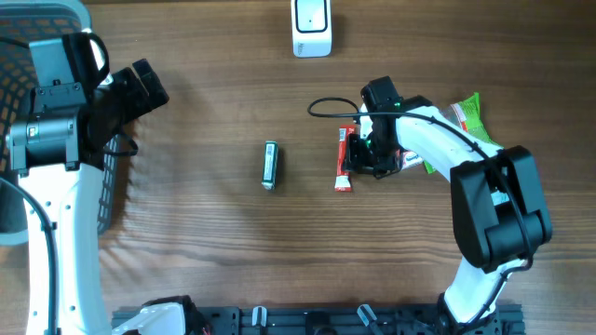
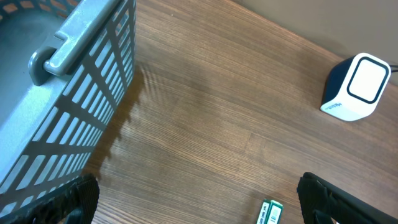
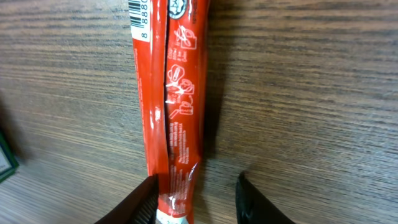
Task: Scan the item barcode
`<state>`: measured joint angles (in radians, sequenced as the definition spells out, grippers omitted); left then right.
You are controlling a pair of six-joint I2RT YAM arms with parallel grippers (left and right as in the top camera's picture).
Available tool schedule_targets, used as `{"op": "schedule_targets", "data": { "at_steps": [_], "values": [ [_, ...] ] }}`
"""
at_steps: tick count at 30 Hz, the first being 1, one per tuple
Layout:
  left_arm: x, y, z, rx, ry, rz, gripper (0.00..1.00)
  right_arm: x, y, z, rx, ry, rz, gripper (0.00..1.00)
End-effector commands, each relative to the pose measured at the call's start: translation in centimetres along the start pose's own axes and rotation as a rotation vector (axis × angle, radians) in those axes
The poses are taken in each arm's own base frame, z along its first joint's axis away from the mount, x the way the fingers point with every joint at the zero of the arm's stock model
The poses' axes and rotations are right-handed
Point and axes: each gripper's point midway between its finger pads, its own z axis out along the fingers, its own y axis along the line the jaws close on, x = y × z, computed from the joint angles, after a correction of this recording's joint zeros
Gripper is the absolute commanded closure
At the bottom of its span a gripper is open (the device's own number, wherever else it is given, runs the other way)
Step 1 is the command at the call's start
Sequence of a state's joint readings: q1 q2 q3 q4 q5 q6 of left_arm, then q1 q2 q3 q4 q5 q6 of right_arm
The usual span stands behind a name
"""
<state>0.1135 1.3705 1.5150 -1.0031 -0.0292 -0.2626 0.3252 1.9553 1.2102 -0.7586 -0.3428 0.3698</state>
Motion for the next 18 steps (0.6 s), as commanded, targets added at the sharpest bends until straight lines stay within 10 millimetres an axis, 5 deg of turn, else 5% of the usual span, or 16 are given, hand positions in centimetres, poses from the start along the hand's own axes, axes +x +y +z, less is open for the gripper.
{"op": "schedule_targets", "data": {
  "at_steps": [1,11,18],
  "values": [
    [-0.5,0.1,-0.5,-0.002,-0.021,0.017,0.0,1.1,-0.3,0.8,-0.004,0.031,0.033,0.6],
    [-0.5,0.1,-0.5,-0.002,-0.021,0.017,0.0,0.5,1.0,-2.2,-0.044,-0.036,0.066,0.63],
    [-0.5,0.1,-0.5,-0.002,-0.021,0.017,0.0,1.6,1.2,-1.0,-0.018,-0.023,0.173,0.71]
  ]
}}
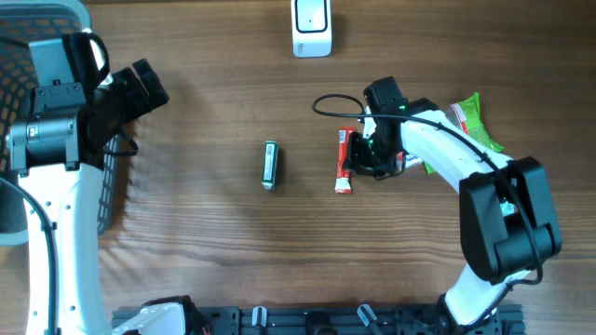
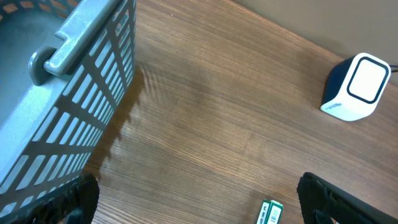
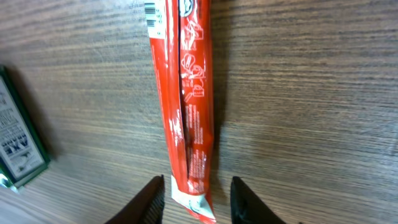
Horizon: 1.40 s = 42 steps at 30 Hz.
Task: Scan the item barcode
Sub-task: 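Lift the red stick packet and turn it toward the scanner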
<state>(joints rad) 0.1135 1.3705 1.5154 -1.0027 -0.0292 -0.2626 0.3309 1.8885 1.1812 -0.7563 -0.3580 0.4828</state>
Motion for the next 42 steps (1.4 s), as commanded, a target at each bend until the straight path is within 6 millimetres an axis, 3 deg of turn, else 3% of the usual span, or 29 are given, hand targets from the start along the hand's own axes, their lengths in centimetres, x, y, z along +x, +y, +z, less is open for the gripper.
{"op": "schedule_targets", "data": {
  "at_steps": [1,7,10,13,16,21,24,28,32,42],
  "values": [
    [-0.5,0.1,-0.5,-0.002,-0.02,0.017,0.0,1.2,0.1,0.6,0.022,-0.002,0.094,0.72],
    [-0.5,0.1,-0.5,-0.003,-0.02,0.017,0.0,2.0,-1.1,2.1,0.068,-0.019,0.157,0.79],
    [-0.5,0.1,-0.5,-0.002,-0.02,0.017,0.0,1.9,-1.1,2.2,0.064,-0.023,0.14,0.96],
    [-0.5,0.1,-0.5,-0.003,-0.02,0.017,0.0,1.5,-0.6,1.8,0.042,-0.031,0.073,0.96],
    [-0.5,0.1,-0.5,-0.002,-0.02,0.017,0.0,0.8,1.2,-0.2,-0.061,-0.055,-0.078,0.96],
    [-0.5,0.1,-0.5,-0.003,-0.02,0.017,0.0,0.3,3.8,-7.0,-0.237,-0.19,-0.331,0.96],
    [-0.5,0.1,-0.5,-0.003,-0.02,0.017,0.0,2.0,5.8,-11.0,-0.331,-0.273,-0.634,0.96],
    [-0.5,0.1,-0.5,-0.002,-0.02,0.017,0.0,4.3,6.6,-14.0,-0.336,-0.349,-0.914,0.96],
    [-0.5,0.1,-0.5,-0.002,-0.02,0.017,0.0,5.0,6.9,-15.6,-0.326,-0.404,-0.982,0.96],
    [-0.5,0.1,-0.5,-0.002,-0.02,0.017,0.0,5.8,7.3,-15.7,-0.354,-0.399,-1.054,0.96]
  ]
}}
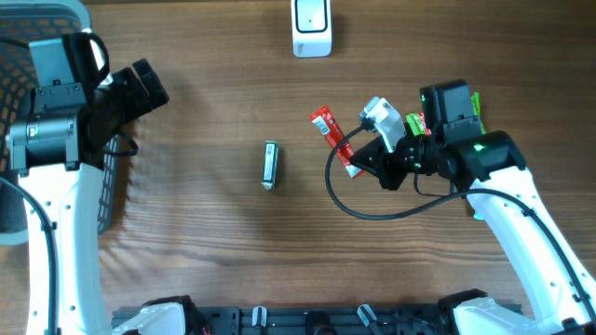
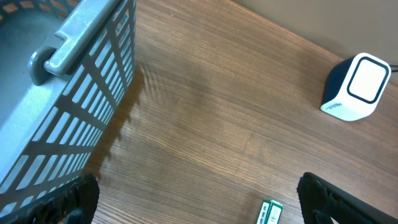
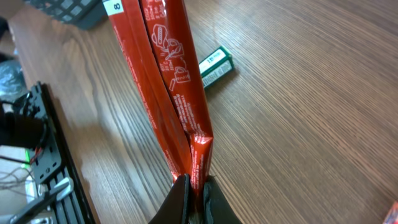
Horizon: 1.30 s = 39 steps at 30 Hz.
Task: Scan the item barcode
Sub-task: 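Lift the red stick packet and turn it toward the scanner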
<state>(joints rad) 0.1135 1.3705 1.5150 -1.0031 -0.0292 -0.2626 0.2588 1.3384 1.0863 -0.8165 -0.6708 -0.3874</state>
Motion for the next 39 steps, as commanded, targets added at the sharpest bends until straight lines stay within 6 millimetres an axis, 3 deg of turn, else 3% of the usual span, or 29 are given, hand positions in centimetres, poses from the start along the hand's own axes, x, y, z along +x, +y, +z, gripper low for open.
{"op": "schedule_targets", "data": {
  "at_steps": [1,5,8,16,21,24,26,29,33,39],
  "values": [
    [-0.5,0.1,-0.5,-0.002,-0.021,0.017,0.0,-0.5,0.8,-0.3,-0.03,-0.025,-0.049,0.96],
    [-0.5,0.1,-0.5,-0.002,-0.021,0.017,0.0,-0.4,-1.5,-0.9,0.115,0.01,0.055,0.96],
    [-0.5,0.1,-0.5,-0.002,-0.021,0.017,0.0,-2.1,-2.1,-2.4,0.181,-0.002,0.03,0.96],
    [-0.5,0.1,-0.5,-0.002,-0.021,0.017,0.0,-11.0,-2.4,-10.5,0.53,-0.01,-0.059,0.95],
    [-0.5,0.1,-0.5,-0.002,-0.021,0.017,0.0,-17.2,-2.5,-12.1,0.589,-0.027,-0.081,0.96],
    [-0.5,0.1,-0.5,-0.002,-0.021,0.017,0.0,-20.1,-3.9,-11.3,0.655,-0.029,-0.105,0.96],
    [-0.5,0.1,-0.5,-0.002,-0.021,0.017,0.0,-21.2,-6.0,-10.2,0.76,0.004,-0.137,0.96],
    [-0.5,0.1,-0.5,-0.002,-0.021,0.017,0.0,-21.7,-9.9,-6.5,0.985,0.144,-0.24,0.96],
    [-0.5,0.1,-0.5,-0.002,-0.021,0.017,0.0,-22.5,-13.4,-2.6,1.172,0.261,-0.354,0.96],
    [-0.5,0.1,-0.5,-0.002,-0.021,0.017,0.0,-22.3,-19.2,0.9,1.46,0.399,-0.414,0.96]
  ]
}}
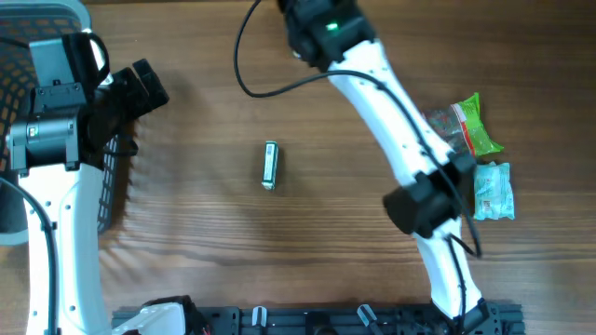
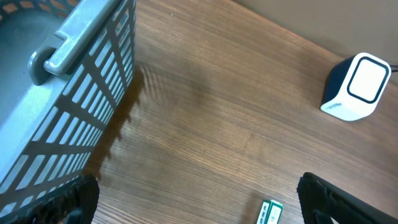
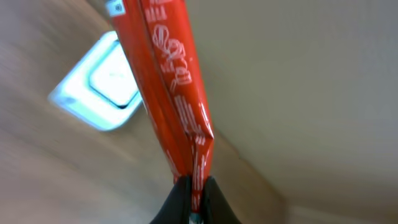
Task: Scan the item barcode
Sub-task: 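Lift the red stick packet and turn it toward the scanner, then carry the red stick packet right and release it on the pile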
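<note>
A long red snack wrapper (image 3: pixel 166 93) hangs upright in my right gripper (image 3: pixel 192 183), which is shut on its lower end. A barcode shows at the wrapper's top edge. The white scanner (image 3: pixel 102 87) lies blurred just behind and left of the wrapper. In the overhead view my right arm (image 1: pixel 391 112) stretches to the table's far edge and hides the scanner and the wrapper. My left gripper (image 2: pixel 199 202) hangs open and empty by the basket. From there the scanner (image 2: pixel 354 87) stands at the far right.
A grey slotted basket (image 2: pixel 68 93) stands at the table's left edge under my left arm (image 1: pixel 56 130). A small green pack (image 1: pixel 269 165) lies mid-table. Two snack bags, one green and red (image 1: pixel 470 121) and one pale green (image 1: pixel 492 191), lie at the right.
My right gripper, still shut on the red wrapper, has gone from mid-table right of centre to the far edge by the scanner. The left arm has not moved.
My right gripper stood open around the red wrapper lying flat on the table, at first and again a moment later. Then it was shut on the wrapper's end and held it raised above the table. Now the wrapper is up by the scanner.
</note>
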`<state>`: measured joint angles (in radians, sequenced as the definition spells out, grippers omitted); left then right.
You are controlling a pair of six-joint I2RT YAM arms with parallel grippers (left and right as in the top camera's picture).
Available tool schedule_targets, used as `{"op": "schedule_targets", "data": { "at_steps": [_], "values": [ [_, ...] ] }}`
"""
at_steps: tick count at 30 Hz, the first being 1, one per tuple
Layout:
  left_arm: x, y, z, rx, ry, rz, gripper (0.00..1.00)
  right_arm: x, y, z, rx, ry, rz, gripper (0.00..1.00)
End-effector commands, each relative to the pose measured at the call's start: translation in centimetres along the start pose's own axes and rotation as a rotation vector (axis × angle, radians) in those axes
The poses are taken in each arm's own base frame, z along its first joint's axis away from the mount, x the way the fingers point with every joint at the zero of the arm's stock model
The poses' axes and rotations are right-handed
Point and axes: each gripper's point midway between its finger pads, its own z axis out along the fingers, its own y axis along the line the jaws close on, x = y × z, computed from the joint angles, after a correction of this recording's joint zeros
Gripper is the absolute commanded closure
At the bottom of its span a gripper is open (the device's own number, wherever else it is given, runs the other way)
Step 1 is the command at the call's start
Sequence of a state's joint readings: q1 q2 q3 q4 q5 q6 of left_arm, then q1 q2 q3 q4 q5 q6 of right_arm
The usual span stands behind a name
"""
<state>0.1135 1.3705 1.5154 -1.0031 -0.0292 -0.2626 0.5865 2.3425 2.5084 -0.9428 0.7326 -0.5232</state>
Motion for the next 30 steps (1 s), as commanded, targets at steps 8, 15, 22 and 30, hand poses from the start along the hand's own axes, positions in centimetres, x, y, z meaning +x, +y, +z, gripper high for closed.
{"op": "schedule_targets", "data": {
  "at_steps": [8,15,22,30],
  "values": [
    [-0.5,0.1,-0.5,-0.002,-0.021,0.017,0.0,2.4,0.8,7.2,0.382,0.228,-0.134,0.96],
    [-0.5,0.1,-0.5,-0.003,-0.021,0.017,0.0,3.7,5.3,10.8,0.352,0.256,-0.186,0.95],
    [-0.5,0.1,-0.5,-0.002,-0.021,0.017,0.0,4.2,8.3,12.7,0.268,0.236,-0.229,0.96],
    [-0.5,0.1,-0.5,-0.002,-0.021,0.017,0.0,7.4,10.0,14.3,0.228,0.307,-0.298,0.96]
  ]
}}
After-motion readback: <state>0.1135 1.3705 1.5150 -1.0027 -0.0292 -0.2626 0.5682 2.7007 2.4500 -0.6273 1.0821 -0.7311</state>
